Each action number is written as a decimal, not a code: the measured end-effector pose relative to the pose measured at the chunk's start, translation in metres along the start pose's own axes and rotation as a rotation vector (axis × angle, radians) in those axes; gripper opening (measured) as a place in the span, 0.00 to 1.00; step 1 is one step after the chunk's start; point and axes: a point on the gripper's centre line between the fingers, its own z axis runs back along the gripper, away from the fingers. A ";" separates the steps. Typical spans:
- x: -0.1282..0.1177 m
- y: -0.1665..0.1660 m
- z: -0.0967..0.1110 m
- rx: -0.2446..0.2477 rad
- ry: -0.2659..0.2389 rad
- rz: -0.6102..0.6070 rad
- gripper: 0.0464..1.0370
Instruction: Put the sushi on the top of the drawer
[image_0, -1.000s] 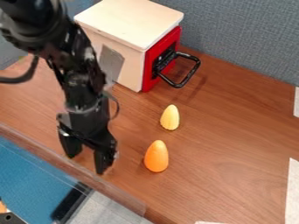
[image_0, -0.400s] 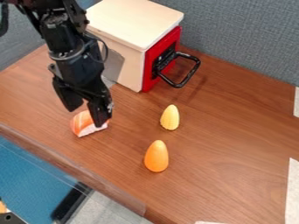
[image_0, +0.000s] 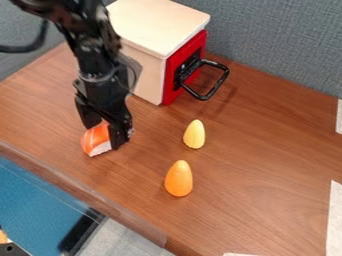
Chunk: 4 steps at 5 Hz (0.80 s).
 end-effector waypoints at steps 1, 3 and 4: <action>-0.002 0.000 -0.021 -0.002 0.063 -0.033 0.92; 0.005 -0.006 -0.004 -0.012 0.074 -0.039 0.53; 0.025 0.003 0.031 -0.024 0.061 0.038 0.53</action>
